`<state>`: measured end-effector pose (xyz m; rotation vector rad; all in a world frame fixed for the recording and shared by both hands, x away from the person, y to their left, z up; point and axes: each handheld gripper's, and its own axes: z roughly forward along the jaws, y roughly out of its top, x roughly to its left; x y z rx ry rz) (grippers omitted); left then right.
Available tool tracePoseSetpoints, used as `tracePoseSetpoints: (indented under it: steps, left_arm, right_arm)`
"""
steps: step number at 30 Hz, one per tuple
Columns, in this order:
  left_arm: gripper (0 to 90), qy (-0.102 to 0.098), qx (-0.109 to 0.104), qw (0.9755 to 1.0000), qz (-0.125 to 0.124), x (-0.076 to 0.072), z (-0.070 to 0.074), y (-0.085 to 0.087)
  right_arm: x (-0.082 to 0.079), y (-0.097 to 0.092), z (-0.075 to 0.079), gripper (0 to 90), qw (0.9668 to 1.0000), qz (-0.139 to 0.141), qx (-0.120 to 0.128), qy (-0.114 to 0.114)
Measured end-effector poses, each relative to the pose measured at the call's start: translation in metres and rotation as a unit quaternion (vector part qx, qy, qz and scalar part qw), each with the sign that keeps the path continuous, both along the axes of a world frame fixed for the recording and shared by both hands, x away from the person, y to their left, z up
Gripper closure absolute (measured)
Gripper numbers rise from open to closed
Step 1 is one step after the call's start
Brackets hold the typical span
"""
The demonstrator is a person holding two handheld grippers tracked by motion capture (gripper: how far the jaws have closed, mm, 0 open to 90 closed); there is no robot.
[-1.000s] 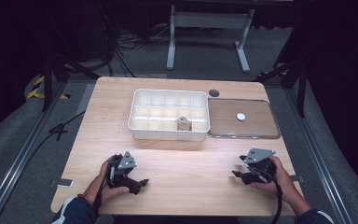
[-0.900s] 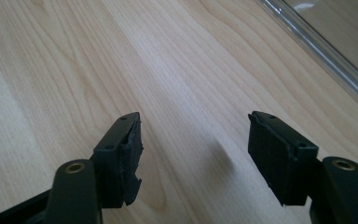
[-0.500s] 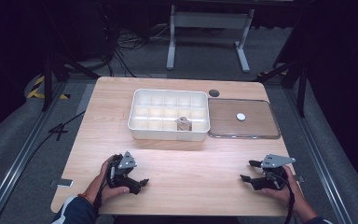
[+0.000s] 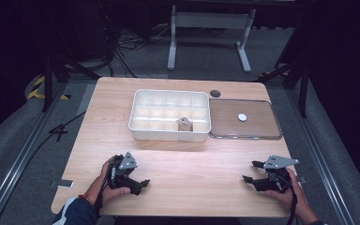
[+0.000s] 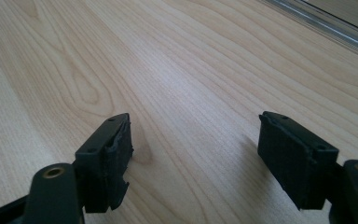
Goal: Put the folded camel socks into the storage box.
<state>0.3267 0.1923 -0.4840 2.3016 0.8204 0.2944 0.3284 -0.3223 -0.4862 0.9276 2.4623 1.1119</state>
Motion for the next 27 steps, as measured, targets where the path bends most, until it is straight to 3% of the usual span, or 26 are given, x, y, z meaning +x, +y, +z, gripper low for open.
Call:
tracePoseSetpoints:
  steps: [27]
  left_arm:
    - [0.3,0.002,0.0,1.0,0.002,0.0006,0.0001,-0.0007]
  right_arm:
    - [0.0004,-0.0006,-0.0002,25.8,0.9999,-0.015,0.0,0.001]
